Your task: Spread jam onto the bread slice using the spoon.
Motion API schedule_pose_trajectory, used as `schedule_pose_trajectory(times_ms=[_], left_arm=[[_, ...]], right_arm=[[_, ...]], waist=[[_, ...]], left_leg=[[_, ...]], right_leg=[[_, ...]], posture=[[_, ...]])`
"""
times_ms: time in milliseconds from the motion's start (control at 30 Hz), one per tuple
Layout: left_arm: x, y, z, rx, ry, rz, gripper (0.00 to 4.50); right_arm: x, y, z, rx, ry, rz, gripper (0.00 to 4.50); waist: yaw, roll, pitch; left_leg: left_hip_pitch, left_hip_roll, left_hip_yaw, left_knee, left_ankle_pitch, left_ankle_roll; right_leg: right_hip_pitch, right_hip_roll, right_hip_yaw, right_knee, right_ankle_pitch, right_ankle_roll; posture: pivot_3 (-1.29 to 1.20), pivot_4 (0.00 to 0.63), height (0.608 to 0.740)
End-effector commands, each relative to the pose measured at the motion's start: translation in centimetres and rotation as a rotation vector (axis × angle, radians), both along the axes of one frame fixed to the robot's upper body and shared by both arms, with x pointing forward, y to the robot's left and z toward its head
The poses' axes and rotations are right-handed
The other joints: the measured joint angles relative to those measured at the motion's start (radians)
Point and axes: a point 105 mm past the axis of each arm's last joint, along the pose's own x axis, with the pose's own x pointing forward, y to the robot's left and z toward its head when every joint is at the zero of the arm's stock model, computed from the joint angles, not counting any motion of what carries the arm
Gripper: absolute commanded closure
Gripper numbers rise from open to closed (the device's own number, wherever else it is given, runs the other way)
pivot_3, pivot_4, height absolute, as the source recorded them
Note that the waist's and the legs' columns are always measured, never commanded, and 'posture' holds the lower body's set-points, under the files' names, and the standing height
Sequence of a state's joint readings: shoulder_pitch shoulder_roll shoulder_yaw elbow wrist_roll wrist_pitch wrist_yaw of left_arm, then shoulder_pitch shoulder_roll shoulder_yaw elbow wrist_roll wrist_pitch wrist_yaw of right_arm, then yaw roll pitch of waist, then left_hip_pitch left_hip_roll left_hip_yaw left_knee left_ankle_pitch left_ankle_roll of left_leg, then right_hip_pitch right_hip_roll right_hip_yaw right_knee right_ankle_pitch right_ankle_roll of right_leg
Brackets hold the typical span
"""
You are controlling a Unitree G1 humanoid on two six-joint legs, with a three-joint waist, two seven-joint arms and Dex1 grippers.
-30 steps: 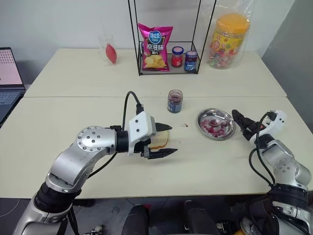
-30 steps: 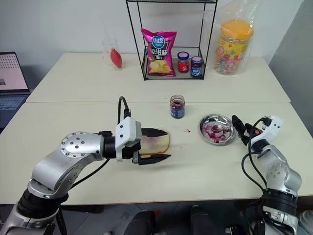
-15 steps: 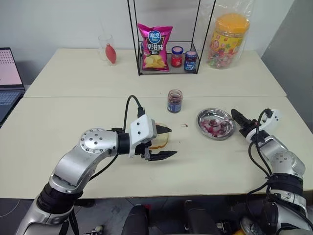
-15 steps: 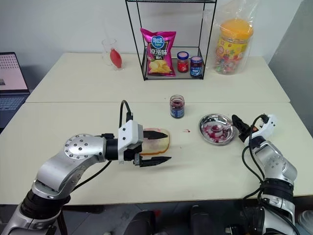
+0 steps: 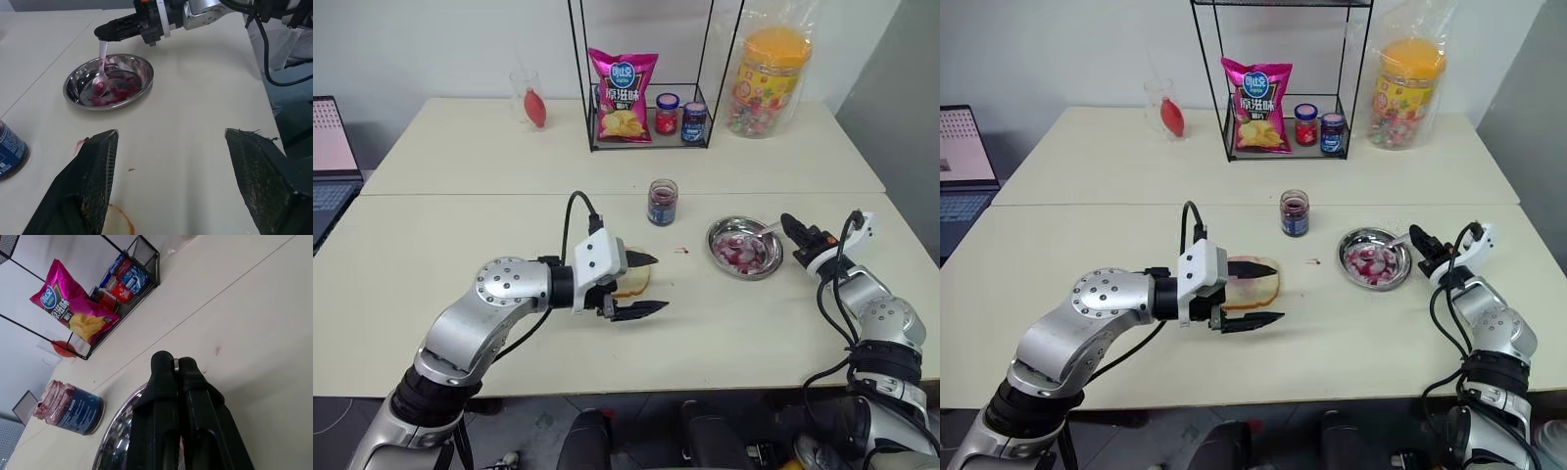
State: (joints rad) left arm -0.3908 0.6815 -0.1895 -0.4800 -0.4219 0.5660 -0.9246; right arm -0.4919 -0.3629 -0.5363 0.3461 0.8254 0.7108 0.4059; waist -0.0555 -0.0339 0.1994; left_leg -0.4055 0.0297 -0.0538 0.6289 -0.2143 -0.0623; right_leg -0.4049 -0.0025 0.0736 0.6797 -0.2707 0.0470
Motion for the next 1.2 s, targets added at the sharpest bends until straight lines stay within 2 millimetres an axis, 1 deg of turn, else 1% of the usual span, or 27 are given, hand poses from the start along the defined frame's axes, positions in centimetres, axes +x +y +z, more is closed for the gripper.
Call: schedule_pose_trajectory(times_ms=[33, 200, 300, 400, 433, 500, 567, 633, 733, 867, 967, 1067, 1200], left_arm=[[0.3, 0.4, 0.9, -0.015, -0.053, 0.022, 0.87], [1.2, 1.1, 1.1, -0.040, -0.058, 0.086, 0.87], [1.7, 1.8, 1.2, -0.044, -0.063, 0.130, 0.87], [2.2, 2.5, 1.3, -0.052, -0.061, 0.173, 0.87], [2.4, 2.9, 1.3, -0.055, -0.062, 0.198, 0.87], [3.0, 3.8, 1.5, -0.065, -0.063, 0.261, 0.87], [3.5, 4.5, 1.5, -0.070, -0.061, 0.301, 0.87], [3.8, 4.9, 1.4, -0.067, -0.053, 0.330, 0.87], [4.1, 5.4, 1.3, -0.061, -0.054, 0.362, 0.87], [5.4, 6.4, 1.8, -0.081, -0.094, 0.467, 0.87], [6.5, 7.4, 2.1, -0.102, -0.118, 0.563, 0.87], [6.5, 7.5, 2.1, -0.111, -0.115, 0.580, 0.87], [6.5, 7.5, 2.1, -0.116, -0.117, 0.595, 0.87]], right_arm=[[-0.3, 0.0, 2.3, -0.013, -0.077, 0.019, 4.43], [-1.1, 0.6, 4.6, -0.102, -0.152, 0.060, 4.43], [-1.6, 0.8, 6.5, -0.138, -0.207, 0.069, 4.43], [-2.4, 1.7, 8.7, -0.225, -0.270, 0.110, 4.43], [-2.8, 2.4, 10.1, -0.268, -0.311, 0.135, 4.43], [-3.2, 4.6, 12.4, -0.380, -0.387, 0.194, 4.43], [-3.0, 6.1, 13.8, -0.431, -0.430, 0.215, 4.43], [-2.5, 7.4, 15.3, -0.445, -0.468, 0.221, 4.43], [-1.7, 10.0, 17.0, -0.519, -0.526, 0.264, 4.43], [-0.7, 12.1, 17.8, -0.542, -0.541, 0.292, 4.43], [0.6, 14.0, 18.1, -0.570, -0.556, 0.313, 4.43], [1.7, 15.2, 17.9, -0.614, -0.576, 0.326, 4.43], [2.6, 16.3, 17.4, -0.668, -0.598, 0.353, 4.43]], waist=[[0.000, 0.000, 0.000], [0.000, 0.001, 0.001], [0.000, 0.001, 0.001], [0.000, 0.002, 0.001], [0.000, 0.002, 0.001], [0.000, 0.003, 0.002], [-0.004, 0.004, 0.002], [-0.009, 0.004, 0.002], [-0.008, 0.004, 0.002], [-0.001, 0.004, 0.002], [0.001, 0.004, 0.003], [0.001, 0.004, 0.002], [0.002, 0.004, 0.002]], left_leg=[[0.000, 0.000, 0.000, 0.000, 0.000, 0.000], [0.000, 0.000, 0.000, 0.000, 0.000, 0.000], [0.000, 0.000, 0.000, 0.000, 0.000, 0.000], [0.000, 0.000, 0.000, 0.000, 0.000, 0.000], [0.000, 0.000, 0.000, 0.000, 0.000, 0.000], [0.000, 0.000, 0.000, 0.000, 0.000, 0.000], [-0.001, 0.000, 0.000, 0.000, 0.000, 0.000], [0.000, 0.000, 0.000, 0.000, 0.000, 0.000], [0.001, 0.001, 0.000, 0.000, 0.000, 0.000], [-0.002, 0.001, -0.001, -0.001, 0.000, 0.000], [-0.003, 0.000, -0.001, 0.000, 0.000, 0.000], [-0.004, 0.000, -0.002, 0.000, 0.000, 0.000], [-0.004, 0.000, -0.002, -0.001, 0.000, 0.000]], right_leg=[[0.000, 0.000, 0.000, 0.000, 0.000, 0.000], [0.000, 0.000, 0.000, 0.000, 0.000, 0.000], [0.000, 0.000, 0.000, 0.000, 0.000, 0.000], [0.000, 0.000, 0.000, 0.000, 0.000, 0.000], [0.000, 0.000, 0.000, 0.000, 0.000, 0.000], [0.000, 0.000, 0.000, 0.000, 0.000, 0.000], [-0.001, 0.000, 0.000, 0.000, 0.000, 0.000], [-0.001, 0.000, 0.000, 0.000, 0.000, 0.000], [-0.001, 0.002, 0.000, 0.001, 0.000, 0.000], [-0.002, 0.001, -0.001, -0.001, 0.000, 0.000], [-0.003, 0.000, -0.001, -0.001, 0.000, 0.000], [-0.003, 0.000, -0.002, -0.001, 0.002, -0.004], [-0.003, 0.000, -0.002, -0.001, 0.003, -0.005]], posture=[[0.00, 0.150, 0.740], [0.00, 0.150, 0.740], [0.00, 0.150, 0.740], [0.00, 0.150, 0.740], [0.00, 0.150, 0.740], [0.00, 0.150, 0.740], [0.00, 0.150, 0.740], [0.00, 0.150, 0.740], [0.00, 0.150, 0.740], [0.00, 0.150, 0.740], [0.00, 0.150, 0.740], [0.00, 0.150, 0.740], [0.00, 0.150, 0.740]])
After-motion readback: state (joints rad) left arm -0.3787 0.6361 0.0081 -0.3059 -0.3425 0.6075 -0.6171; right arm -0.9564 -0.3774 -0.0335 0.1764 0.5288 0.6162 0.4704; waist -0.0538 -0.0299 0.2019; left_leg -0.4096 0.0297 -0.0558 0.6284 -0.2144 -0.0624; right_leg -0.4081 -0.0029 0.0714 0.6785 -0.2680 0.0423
